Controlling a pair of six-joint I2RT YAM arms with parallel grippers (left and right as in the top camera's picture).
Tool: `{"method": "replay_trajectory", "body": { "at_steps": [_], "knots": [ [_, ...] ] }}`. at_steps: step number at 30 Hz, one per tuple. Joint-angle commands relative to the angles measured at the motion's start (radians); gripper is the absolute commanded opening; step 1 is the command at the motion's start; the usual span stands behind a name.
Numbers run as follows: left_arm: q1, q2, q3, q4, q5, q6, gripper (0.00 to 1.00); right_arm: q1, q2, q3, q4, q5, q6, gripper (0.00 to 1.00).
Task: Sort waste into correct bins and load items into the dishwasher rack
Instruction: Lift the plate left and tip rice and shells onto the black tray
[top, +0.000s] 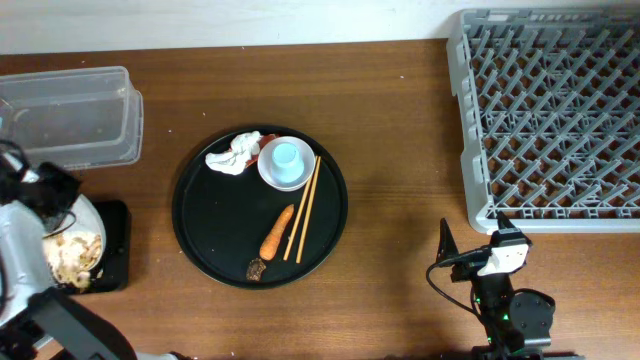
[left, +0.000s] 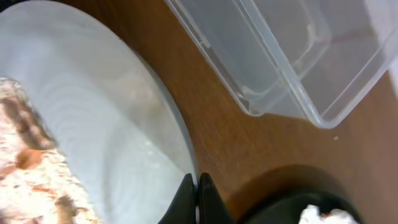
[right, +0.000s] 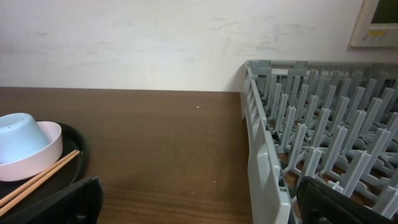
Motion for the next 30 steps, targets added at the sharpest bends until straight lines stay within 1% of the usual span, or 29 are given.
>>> {"method": "replay_trajectory", "body": {
  "at_steps": [1,3,4,5,6,10,15,16,18,19,20,21,22,23,25,27,28,29,30],
  "knots": [
    [0.102,-0.03,0.025,0.008,0.183,-0.031,0.01,-0.006,-0.008,-0.016,0.003,0.009,-0.006,0.98],
    [0.151,-0.03,0.025,0.009,0.315,-0.035,0.01,-0.006,-0.008,-0.016,0.003,0.009,-0.006,0.98],
    [0.184,-0.03,0.025,0.019,0.445,-0.049,0.01,-0.006,-0.008,-0.016,0.003,0.009,-0.006,0.98],
    [0.203,-0.03,0.025,0.033,0.513,-0.048,0.01,-0.006,-0.008,-0.016,0.003,0.009,-0.006,0.98],
    [0.224,-0.03,0.025,0.047,0.563,-0.048,0.01,-0.006,-0.008,-0.016,0.003,0.009,-0.006,0.98],
    [0.28,-0.03,0.025,0.054,0.669,-0.058,0.01,-0.006,-0.008,-0.016,0.003,0.009,-0.006,0.98],
    [0.296,-0.03,0.025,0.036,0.746,-0.078,0.01,-0.006,-0.008,-0.016,0.003,0.009,-0.006,0.98],
    [0.296,-0.03,0.025,0.035,0.787,-0.079,0.01,-0.006,-0.008,-0.016,0.003,0.009,-0.006,0.98],
    [0.299,-0.03,0.025,0.045,0.78,-0.098,0.01,-0.006,-0.008,-0.016,0.003,0.009,-0.006,0.98],
    [0.304,-0.03,0.025,0.045,0.895,-0.098,0.01,-0.006,-0.008,-0.016,0.003,0.009,-0.006,0.98],
    [0.304,-0.03,0.025,0.05,0.889,-0.113,0.01,-0.006,-0.008,-0.016,0.003,0.009,-0.006,0.98],
    [0.304,-0.03,0.025,0.047,0.849,-0.131,0.01,-0.006,-0.008,-0.016,0.003,0.009,-0.006,0.98],
    [0.311,-0.03,0.025,0.017,0.867,-0.15,0.01,-0.006,-0.008,-0.016,0.003,0.009,-0.006,0.98],
    [0.314,-0.03,0.025,0.008,0.89,-0.154,0.01,-0.006,-0.008,-0.016,0.003,0.009,-0.006,0.98],
    [0.332,-0.03,0.025,0.006,0.854,-0.169,0.01,-0.006,-0.008,-0.016,0.003,0.009,-0.006,0.98],
    [0.351,-0.03,0.025,-0.005,0.869,-0.169,0.01,-0.006,-0.008,-0.016,0.003,0.009,-0.006,0.98],
    [0.369,-0.03,0.025,-0.006,0.836,-0.169,0.01,-0.006,-0.008,-0.016,0.003,0.009,-0.006,0.98],
    [0.383,-0.03,0.025,-0.055,0.884,-0.169,0.01,-0.006,-0.008,-0.016,0.003,0.009,-0.006,0.98],
    [0.392,-0.03,0.025,-0.073,0.912,-0.169,0.01,-0.006,-0.008,-0.016,0.003,0.009,-0.006,0.98]
  ]
}}
